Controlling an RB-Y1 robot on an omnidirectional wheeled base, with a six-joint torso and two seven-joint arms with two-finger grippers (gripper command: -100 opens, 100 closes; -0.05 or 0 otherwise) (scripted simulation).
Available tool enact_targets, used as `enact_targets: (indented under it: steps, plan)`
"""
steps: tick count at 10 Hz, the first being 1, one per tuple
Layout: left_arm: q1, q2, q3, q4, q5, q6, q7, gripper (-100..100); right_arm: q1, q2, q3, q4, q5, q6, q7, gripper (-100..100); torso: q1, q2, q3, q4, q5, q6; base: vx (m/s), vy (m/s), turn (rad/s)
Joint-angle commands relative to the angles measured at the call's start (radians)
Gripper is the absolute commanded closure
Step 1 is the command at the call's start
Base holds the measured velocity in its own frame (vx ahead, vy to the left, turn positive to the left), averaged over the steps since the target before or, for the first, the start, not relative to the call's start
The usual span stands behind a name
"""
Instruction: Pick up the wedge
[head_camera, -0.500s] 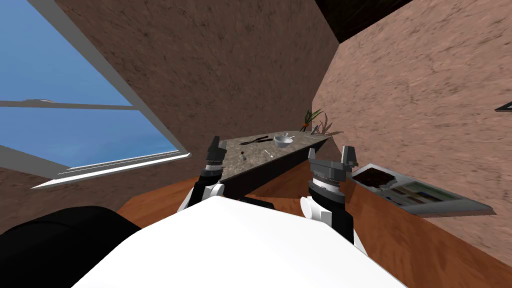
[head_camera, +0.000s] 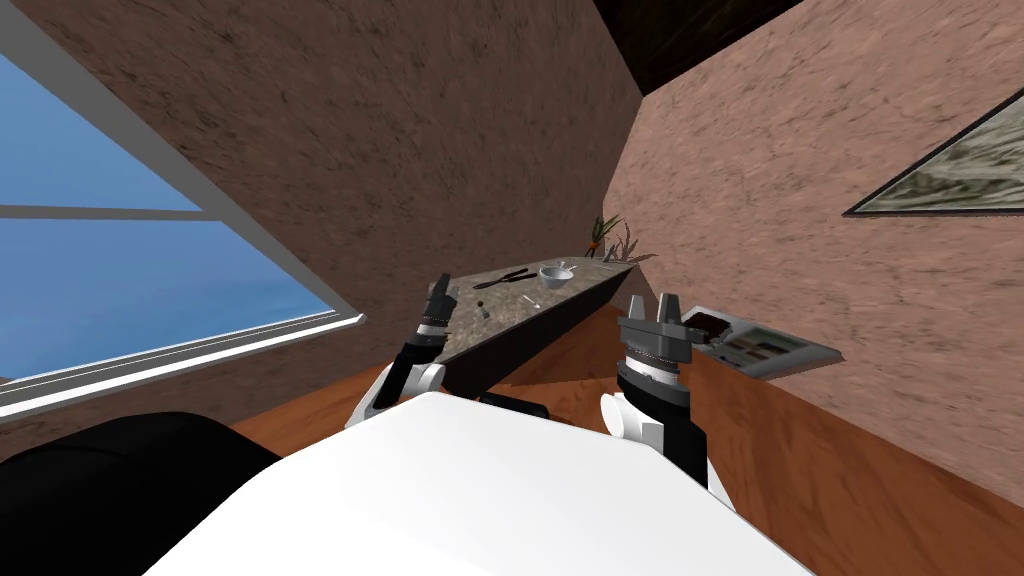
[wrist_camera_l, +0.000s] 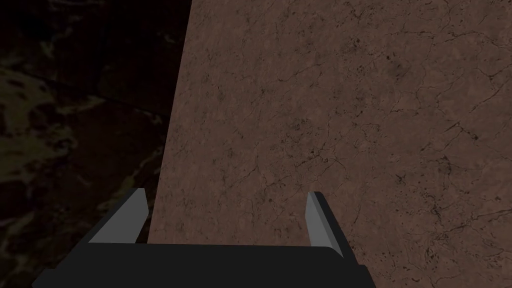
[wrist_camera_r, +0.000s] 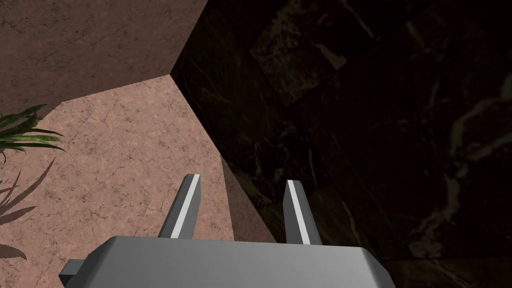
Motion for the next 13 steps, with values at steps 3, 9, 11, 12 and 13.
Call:
enact_targets:
  steps: [3,9,11,12,13]
  plan:
    - [-0.052,0.048,0.026,0.033,0.030,0.096,-0.049,-100,0.000,0.000,0.000,0.000,0.000,0.000,0.000,0,-0.002,-0.003,-0.002,-0.001,0.000,0.000,-0.079,0.061,-0.150]
    - [-0.126,0.106,0.062,0.090,0.078,0.247,-0.105,-100,0.000,0.000,0.000,0.000,0.000,0.000,0.000,0,-0.004,-0.005,-0.003,-0.001,-0.001,-0.001,-0.055,0.031,-0.108]
    - [-0.153,0.127,0.075,0.112,0.097,0.296,-0.124,-100,0.000,0.000,0.000,0.000,0.000,0.000,0.000,0,-0.005,-0.005,-0.003,-0.001,-0.001,-0.001,-0.048,0.018,-0.128]
    - [-0.153,0.127,0.075,0.112,0.097,0.315,-0.124,-100,0.000,0.000,0.000,0.000,0.000,0.000,0.000,0,-0.005,-0.005,-0.003,-0.001,-0.001,0.000,-0.039,0.012,-0.084]
    - [-0.181,0.149,0.088,0.137,0.116,0.348,-0.143,-100,0.000,0.000,0.000,0.000,0.000,0.000,0.000,0,-0.005,-0.006,-0.003,-0.001,-0.001,-0.001,-0.039,0.005,-0.134]
